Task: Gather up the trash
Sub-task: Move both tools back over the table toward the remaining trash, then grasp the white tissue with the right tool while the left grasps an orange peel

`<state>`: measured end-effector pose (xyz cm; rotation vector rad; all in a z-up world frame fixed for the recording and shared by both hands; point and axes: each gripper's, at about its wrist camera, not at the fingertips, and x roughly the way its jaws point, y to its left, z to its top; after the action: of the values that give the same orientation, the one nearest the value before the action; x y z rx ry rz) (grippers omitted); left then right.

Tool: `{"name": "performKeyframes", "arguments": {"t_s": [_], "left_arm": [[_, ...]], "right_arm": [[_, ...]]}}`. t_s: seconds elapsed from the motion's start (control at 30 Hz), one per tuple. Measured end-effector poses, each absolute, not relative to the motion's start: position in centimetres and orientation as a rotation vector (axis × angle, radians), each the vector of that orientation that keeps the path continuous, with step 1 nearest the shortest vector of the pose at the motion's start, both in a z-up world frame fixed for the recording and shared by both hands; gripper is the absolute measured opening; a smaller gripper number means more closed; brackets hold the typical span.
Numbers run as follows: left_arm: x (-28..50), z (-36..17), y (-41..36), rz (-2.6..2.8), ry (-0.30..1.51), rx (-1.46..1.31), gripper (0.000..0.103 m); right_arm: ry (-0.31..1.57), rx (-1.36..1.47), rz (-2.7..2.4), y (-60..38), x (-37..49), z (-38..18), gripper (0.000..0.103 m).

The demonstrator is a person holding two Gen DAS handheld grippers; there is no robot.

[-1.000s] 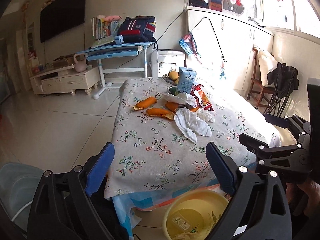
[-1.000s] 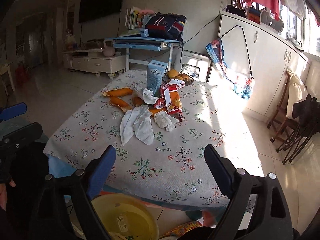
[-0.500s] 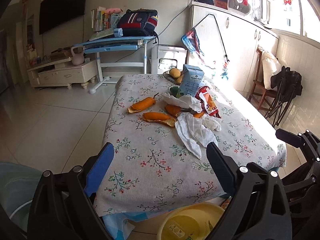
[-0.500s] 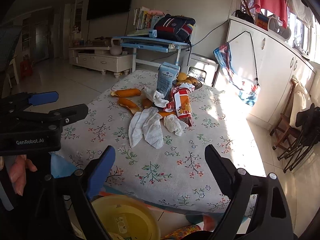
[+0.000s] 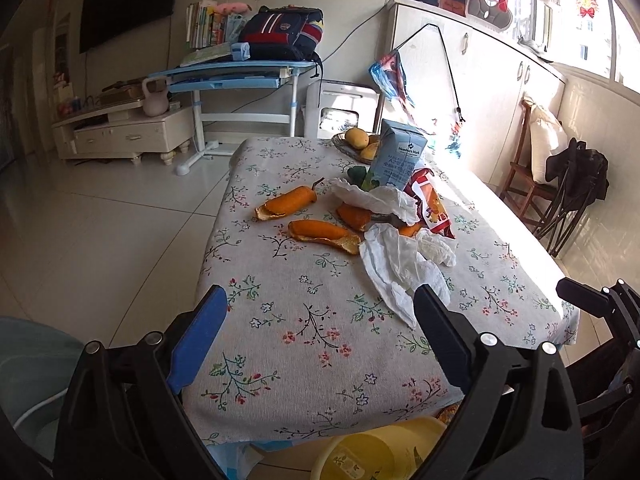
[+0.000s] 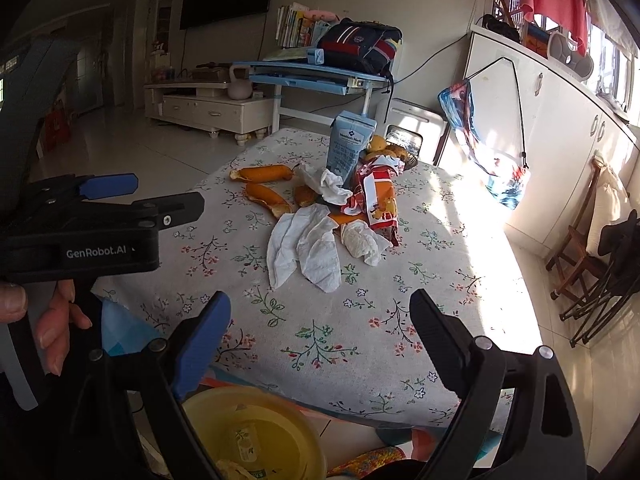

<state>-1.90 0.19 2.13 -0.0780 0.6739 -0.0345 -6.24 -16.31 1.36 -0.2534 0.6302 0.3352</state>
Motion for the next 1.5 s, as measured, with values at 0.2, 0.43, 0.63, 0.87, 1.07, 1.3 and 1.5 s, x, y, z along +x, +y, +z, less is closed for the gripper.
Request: {"name": "performKeyframes", "arguments": {"t_s": [0.2, 0.43, 0.63, 0.87, 1.07, 1.3, 1.5], "left_arm": [[-1.3, 1.5, 0.4, -0.034, 0.684, -0.084, 0.091], [-0.1, 1.2, 0.4, -0.036, 0.689, -0.090, 0.091], [1.3, 0.9, 0.5, -0.033, 0.695, -0.095, 0.092], [4.5, -0.1, 1.0, -0.020, 0.732, -0.126, 0.093], [8.3, -0.6, 1.2, 0.002, 0.785, -0.220, 0.093], [12.4, -1.9, 1.6, 0.064, 0.875, -0.361, 0.093], [13.9, -2.8, 0.5, 0.074, 0.907, -0.337, 0.090]], "right_arm": [[0.646, -0.245, 0.345, -16.2, -5.9, 1.1, 0.087], [0.675, -0.228, 0.370, -16.1, -5.2, 0.4, 0.087], [0.704, -0.197, 0.393, -16.2, -3.9, -0.1, 0.087], [0.747, -0.147, 0.406, -16.3, -1.6, -0.8, 0.085], [0.766, -0.116, 0.432, -15.2, 1.0, -1.2, 0.081], [0.796, -0.153, 0.452, -12.7, 4.3, -2.4, 0.067], [0.839, -0.205, 0.440, -12.6, 5.2, -3.8, 0.030]]}}
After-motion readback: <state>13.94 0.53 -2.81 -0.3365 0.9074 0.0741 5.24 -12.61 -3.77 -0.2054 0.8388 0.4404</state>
